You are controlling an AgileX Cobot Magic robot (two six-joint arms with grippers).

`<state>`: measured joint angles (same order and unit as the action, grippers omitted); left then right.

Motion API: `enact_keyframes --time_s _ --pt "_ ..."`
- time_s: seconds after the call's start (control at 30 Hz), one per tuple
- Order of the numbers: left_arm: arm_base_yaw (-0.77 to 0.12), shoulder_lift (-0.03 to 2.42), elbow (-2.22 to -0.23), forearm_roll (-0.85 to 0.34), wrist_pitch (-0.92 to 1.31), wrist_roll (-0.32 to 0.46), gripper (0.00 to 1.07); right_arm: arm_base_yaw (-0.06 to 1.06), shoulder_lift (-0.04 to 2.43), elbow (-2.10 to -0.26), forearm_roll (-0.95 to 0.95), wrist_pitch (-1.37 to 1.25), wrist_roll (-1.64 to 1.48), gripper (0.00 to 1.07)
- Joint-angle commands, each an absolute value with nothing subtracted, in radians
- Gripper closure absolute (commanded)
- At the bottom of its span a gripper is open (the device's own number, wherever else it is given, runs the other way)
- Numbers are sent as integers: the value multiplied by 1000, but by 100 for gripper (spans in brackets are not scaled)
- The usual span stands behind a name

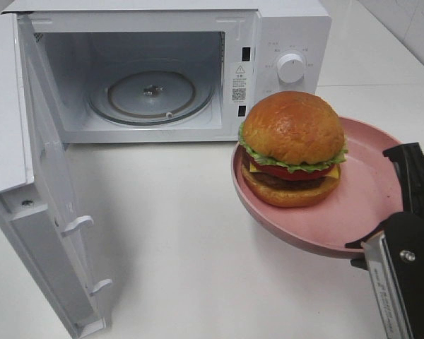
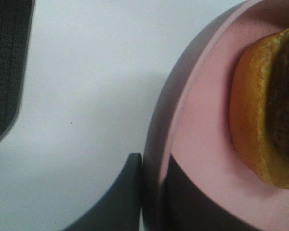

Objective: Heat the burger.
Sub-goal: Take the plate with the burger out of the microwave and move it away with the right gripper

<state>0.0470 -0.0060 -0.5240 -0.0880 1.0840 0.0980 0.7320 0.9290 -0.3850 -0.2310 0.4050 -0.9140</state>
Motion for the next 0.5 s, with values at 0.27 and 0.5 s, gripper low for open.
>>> enact_keyframes --time_s 0.27,0.5 --pt "50 -9 -522 -90 1073 93 9 736 794 -329 -424 483 -633 107" --pt "50 -9 -522 -90 1073 93 9 736 786 -318 -568 555 -400 107"
